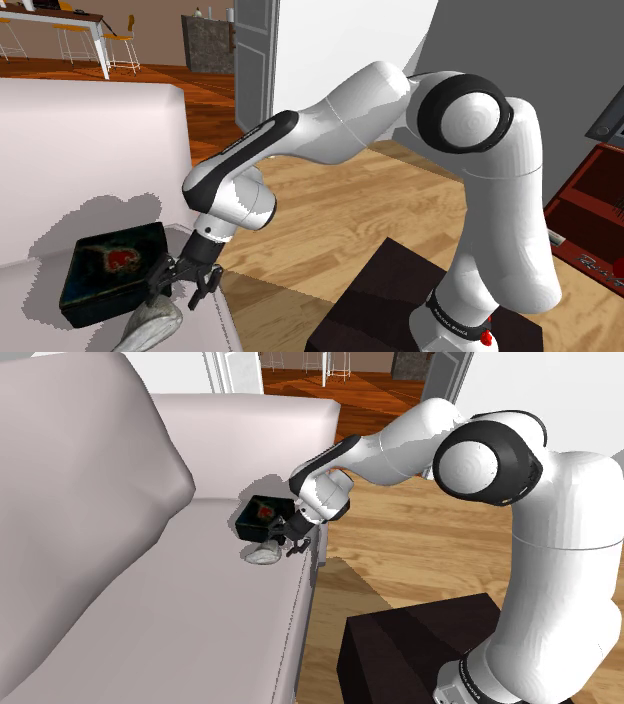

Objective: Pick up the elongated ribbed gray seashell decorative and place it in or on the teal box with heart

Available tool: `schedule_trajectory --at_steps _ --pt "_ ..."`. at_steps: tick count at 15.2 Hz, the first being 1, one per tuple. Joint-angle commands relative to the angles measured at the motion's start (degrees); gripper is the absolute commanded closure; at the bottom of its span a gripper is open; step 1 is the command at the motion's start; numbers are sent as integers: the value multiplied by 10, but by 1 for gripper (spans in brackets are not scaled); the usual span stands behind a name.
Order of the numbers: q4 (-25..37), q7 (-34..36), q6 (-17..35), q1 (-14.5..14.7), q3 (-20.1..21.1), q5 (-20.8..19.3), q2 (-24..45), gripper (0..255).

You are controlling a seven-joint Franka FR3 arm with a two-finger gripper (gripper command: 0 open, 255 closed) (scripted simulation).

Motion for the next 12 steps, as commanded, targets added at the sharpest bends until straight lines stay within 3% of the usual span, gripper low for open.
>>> schedule_trajectory --at_steps 1,8,9,12 --pt "7 -2 7 4 3 4 11 0" --pt "7 -2 7 4 3 4 11 0" --pt "7 -2 7 4 3 4 11 255" --pt "7 -2 7 4 3 4 11 255"
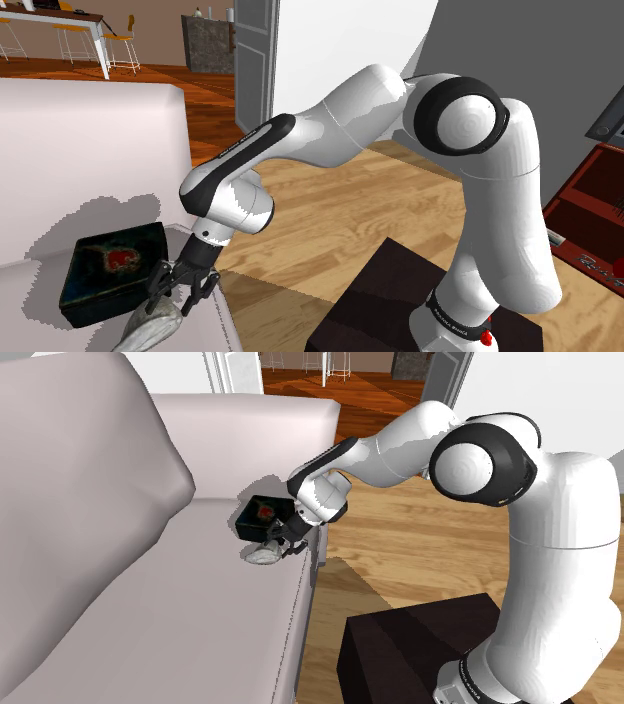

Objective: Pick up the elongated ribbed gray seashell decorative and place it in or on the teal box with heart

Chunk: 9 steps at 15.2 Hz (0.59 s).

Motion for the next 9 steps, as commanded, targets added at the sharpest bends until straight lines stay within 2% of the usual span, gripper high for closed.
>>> schedule_trajectory --at_steps 1,9 --pt "0 0 0 0 0 0 0 255" --pt "-5 17 -8 1 -2 -10 -18 255"
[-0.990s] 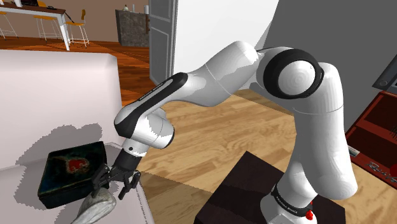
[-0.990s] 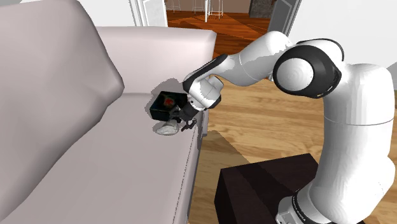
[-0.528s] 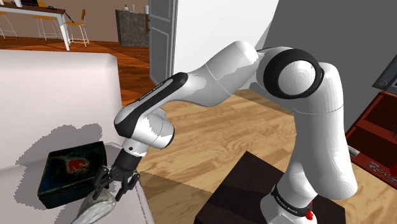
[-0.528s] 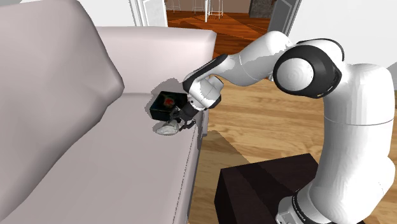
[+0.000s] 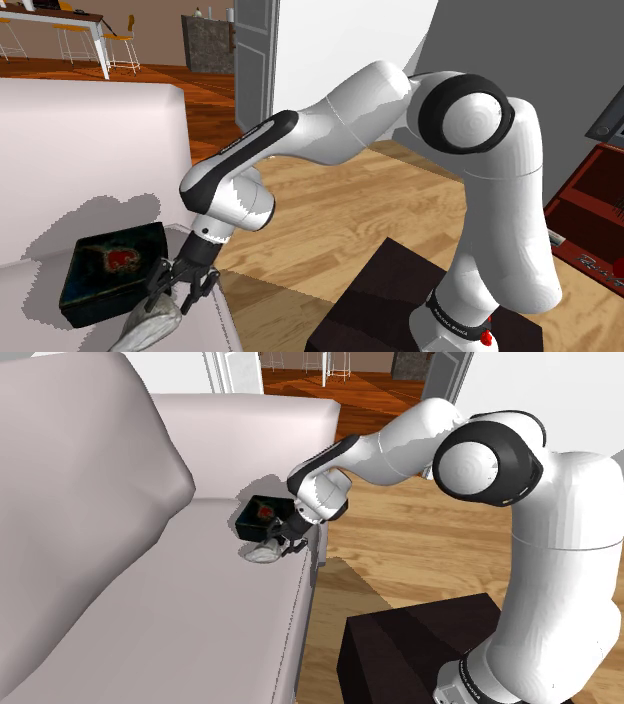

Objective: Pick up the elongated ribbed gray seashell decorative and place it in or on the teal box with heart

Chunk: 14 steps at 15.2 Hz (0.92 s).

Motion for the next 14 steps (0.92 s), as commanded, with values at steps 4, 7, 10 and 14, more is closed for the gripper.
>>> schedule_trajectory --at_steps 4,7,10,14 --pt "-6 30 -16 1 -4 -17 -32 255" --pt "-9 47 -25 2 -7 -27 -49 255" --pt "-10 65 -35 2 -9 -37 -66 255" --pt "-11 88 -49 3 -12 -51 -88 255"
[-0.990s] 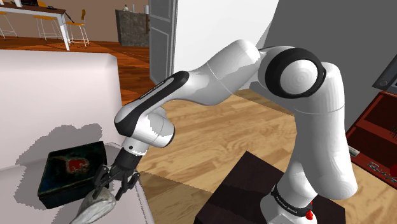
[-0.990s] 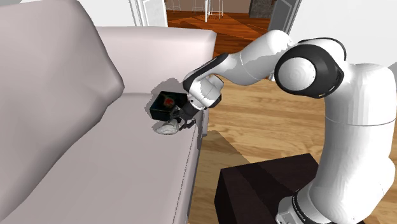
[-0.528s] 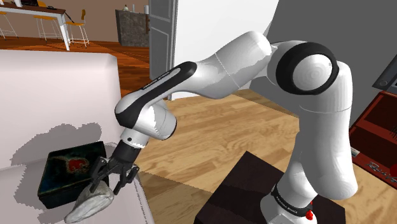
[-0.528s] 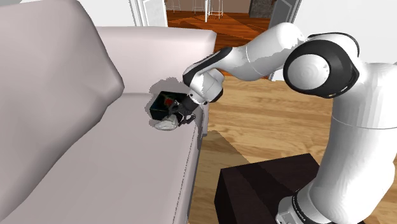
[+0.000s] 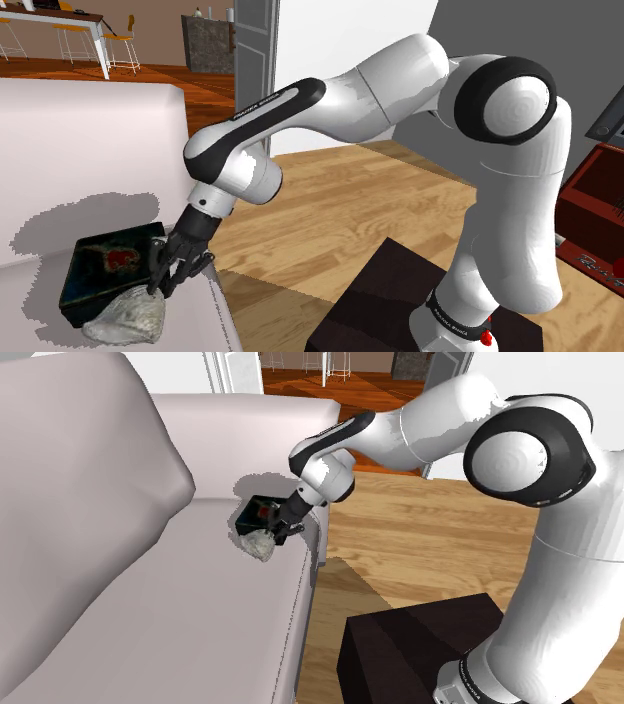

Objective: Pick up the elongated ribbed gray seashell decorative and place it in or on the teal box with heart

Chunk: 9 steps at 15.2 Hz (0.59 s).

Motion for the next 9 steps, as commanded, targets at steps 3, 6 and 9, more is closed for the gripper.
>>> schedule_trajectory --at_steps 3,6,9 --pt "2 25 -14 1 -3 -14 -20 255" --pt "4 25 -13 2 -3 -14 -18 0" --pt "66 162 56 79 -33 -171 30 0"
